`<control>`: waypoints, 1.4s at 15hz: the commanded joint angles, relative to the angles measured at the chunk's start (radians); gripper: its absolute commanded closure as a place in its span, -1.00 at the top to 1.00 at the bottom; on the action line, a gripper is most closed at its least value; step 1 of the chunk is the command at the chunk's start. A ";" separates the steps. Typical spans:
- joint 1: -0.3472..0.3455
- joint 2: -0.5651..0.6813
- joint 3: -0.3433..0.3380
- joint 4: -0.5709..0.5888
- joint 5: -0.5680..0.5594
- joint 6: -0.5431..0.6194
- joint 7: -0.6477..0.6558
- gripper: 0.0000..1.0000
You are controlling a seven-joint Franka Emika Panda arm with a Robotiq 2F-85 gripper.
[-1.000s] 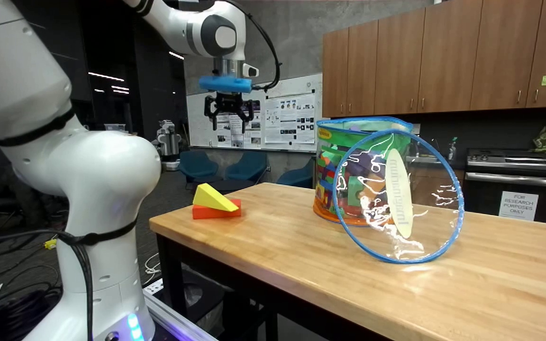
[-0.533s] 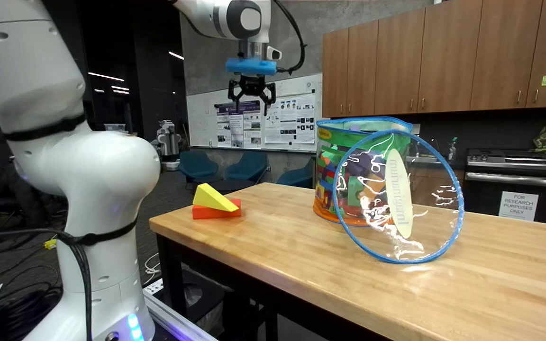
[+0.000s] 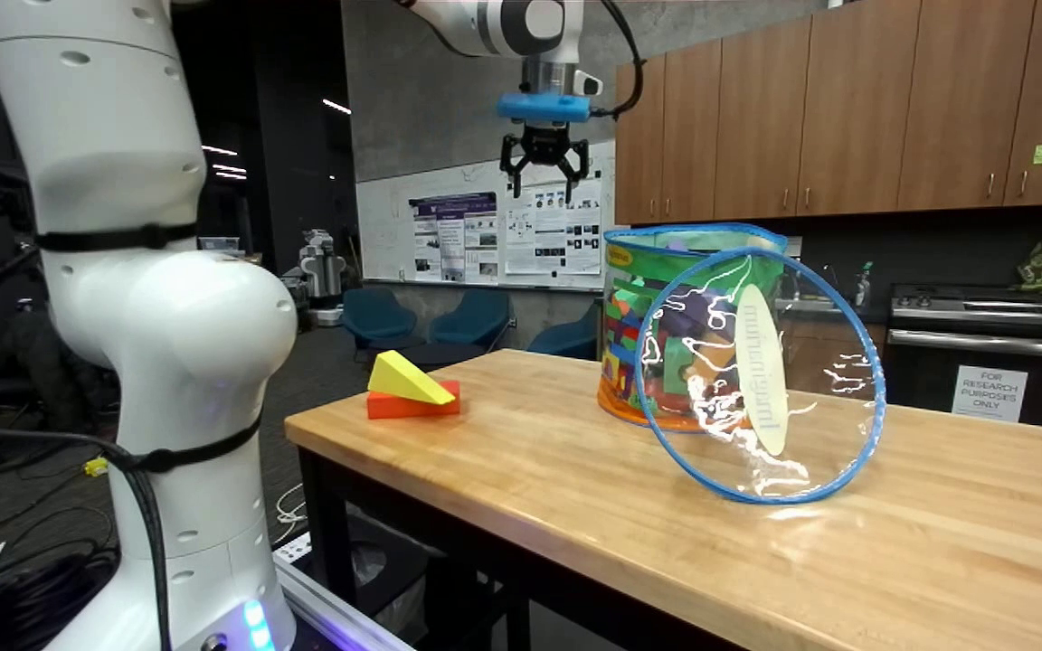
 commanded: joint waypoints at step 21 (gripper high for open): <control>-0.307 0.440 0.017 0.469 0.039 -0.153 0.392 1.00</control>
